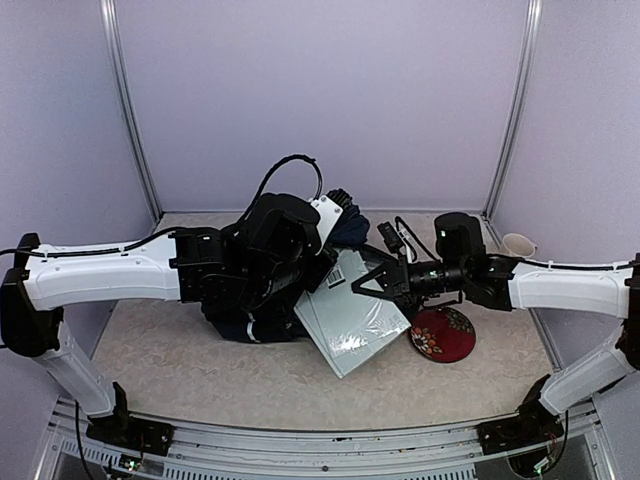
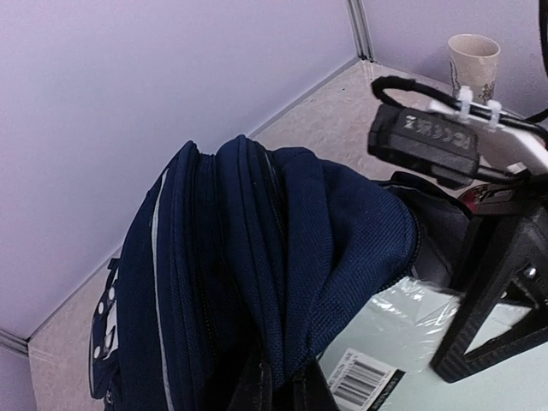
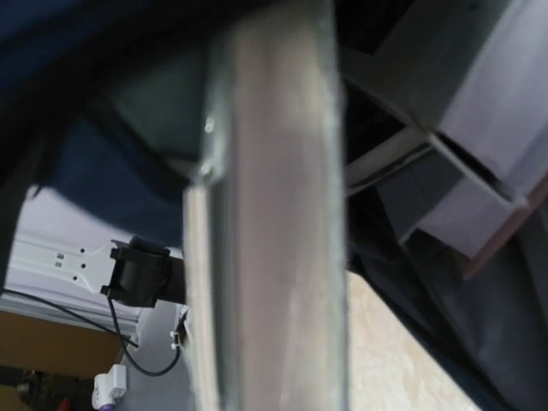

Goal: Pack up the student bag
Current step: Place the book in the largest pocket of the bag.

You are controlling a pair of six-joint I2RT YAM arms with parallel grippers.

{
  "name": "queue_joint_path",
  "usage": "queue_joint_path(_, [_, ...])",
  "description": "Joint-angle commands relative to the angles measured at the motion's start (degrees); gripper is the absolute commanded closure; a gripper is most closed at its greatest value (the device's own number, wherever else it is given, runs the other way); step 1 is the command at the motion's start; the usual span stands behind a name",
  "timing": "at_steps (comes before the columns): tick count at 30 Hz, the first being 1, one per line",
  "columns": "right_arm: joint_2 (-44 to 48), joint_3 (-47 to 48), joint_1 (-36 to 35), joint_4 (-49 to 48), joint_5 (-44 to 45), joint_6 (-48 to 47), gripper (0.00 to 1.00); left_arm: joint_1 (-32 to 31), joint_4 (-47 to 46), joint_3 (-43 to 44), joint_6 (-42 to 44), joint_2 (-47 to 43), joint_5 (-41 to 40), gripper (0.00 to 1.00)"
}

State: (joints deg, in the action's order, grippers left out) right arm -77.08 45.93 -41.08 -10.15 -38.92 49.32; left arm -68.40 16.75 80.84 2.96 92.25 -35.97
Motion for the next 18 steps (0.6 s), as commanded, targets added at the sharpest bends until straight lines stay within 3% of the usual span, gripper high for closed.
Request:
queue_joint_path(1, [-3.1, 6.8, -2.4, -7.7, -3.0, 1.9, 1.0, -1.9, -9.7, 3.7, 1.4, -2.9, 4.7, 1.0])
queue_joint_path(12, [-15.5, 22.9, -1.5, 3.1, -6.2, -2.8, 1.0, -5.1, -10.7, -2.3, 6.2, -6.5, 11.2, 1.0])
queue_joint_path(18, [-20.1, 28.3, 0.5, 8.8, -6.0, -5.5, 1.0, -3.8, -12.7, -6.3, 7.2, -9.5, 11.3, 1.0])
